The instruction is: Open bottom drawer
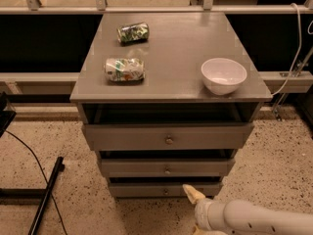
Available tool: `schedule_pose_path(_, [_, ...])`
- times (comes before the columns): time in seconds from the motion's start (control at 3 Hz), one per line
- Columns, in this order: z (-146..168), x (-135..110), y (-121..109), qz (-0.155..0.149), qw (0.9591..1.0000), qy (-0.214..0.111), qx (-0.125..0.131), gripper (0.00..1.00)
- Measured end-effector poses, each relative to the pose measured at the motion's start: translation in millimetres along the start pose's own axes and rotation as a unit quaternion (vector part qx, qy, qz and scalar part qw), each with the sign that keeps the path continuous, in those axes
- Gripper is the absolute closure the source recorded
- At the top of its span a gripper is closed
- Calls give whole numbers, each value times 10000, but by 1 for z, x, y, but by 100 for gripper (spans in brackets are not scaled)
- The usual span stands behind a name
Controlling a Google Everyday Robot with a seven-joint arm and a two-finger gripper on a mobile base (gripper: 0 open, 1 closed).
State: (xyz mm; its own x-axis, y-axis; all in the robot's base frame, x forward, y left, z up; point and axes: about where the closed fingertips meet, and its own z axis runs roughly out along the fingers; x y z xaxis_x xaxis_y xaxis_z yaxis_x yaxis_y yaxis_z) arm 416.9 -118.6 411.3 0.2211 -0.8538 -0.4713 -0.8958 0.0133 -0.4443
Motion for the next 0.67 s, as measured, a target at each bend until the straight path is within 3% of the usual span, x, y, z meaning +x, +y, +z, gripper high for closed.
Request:
schedule_pose_path(0.33, [34, 26, 10, 185, 9996, 28, -187, 0])
schedule_pose_path(0.67, [44, 30, 17, 266, 9993, 6, -248, 0])
